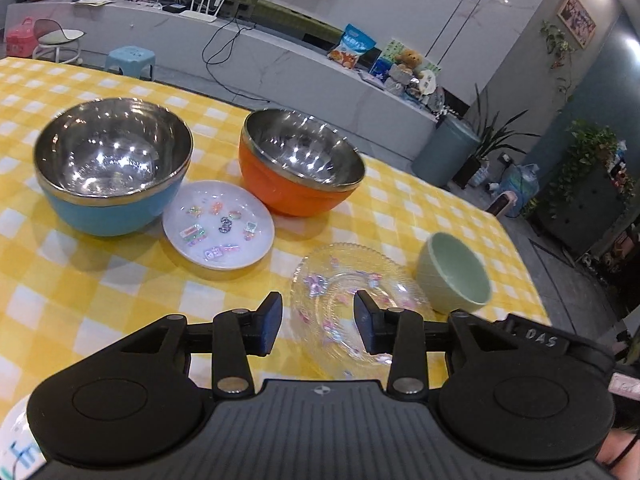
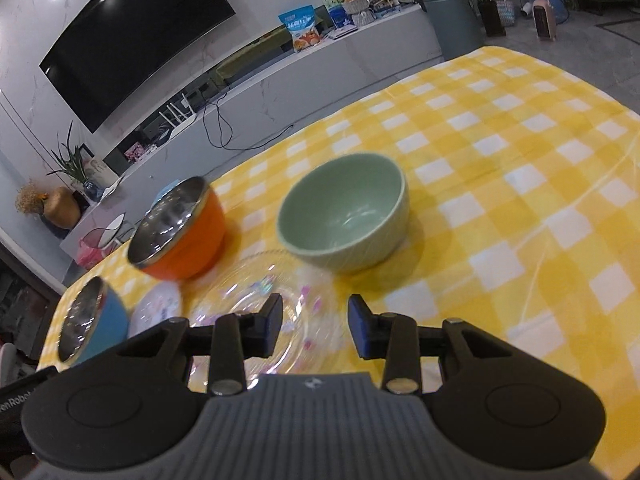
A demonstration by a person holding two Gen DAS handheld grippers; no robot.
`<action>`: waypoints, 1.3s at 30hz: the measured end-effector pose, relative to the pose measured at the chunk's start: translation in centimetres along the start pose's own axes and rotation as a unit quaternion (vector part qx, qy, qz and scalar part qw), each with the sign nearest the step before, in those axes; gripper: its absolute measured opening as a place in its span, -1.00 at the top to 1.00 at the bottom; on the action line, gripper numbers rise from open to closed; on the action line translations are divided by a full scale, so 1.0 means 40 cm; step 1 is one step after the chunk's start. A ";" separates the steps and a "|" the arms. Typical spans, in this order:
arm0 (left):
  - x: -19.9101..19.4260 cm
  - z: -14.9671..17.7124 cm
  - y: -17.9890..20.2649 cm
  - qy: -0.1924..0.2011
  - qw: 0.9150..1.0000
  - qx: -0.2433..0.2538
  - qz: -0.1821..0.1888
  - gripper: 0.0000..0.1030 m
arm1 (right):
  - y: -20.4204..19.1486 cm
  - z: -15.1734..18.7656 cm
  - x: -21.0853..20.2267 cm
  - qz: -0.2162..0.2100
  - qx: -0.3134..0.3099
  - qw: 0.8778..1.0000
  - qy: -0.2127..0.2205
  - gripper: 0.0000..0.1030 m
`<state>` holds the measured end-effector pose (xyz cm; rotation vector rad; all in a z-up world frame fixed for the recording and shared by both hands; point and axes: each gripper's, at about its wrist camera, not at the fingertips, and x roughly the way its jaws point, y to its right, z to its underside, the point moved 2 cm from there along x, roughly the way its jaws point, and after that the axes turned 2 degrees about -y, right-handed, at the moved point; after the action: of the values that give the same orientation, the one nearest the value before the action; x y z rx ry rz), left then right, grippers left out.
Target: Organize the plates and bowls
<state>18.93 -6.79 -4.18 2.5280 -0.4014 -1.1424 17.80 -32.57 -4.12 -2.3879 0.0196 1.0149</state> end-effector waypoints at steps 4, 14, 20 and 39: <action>0.040 -0.008 -0.005 -0.006 1.000 0.011 -0.008 0.14 | 0.023 -0.009 0.042 0.002 0.003 1.000 -0.010 0.39; 0.100 -0.008 -0.001 -0.010 0.998 0.056 -0.024 0.13 | 0.019 0.001 0.085 -0.001 -0.016 1.000 -0.023 0.51; 0.121 -0.001 0.006 -0.017 0.997 0.069 -0.023 0.47 | 0.013 0.006 0.087 -0.006 -0.022 1.000 -0.020 0.62; 0.107 -0.010 -0.001 -0.023 0.998 0.053 -0.029 0.70 | 0.019 0.010 0.081 -0.020 0.002 0.999 -0.039 0.85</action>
<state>21.98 -8.34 -6.78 2.6256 -0.4126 -1.2334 19.69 -32.40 -6.91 -2.3341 -0.0529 1.0865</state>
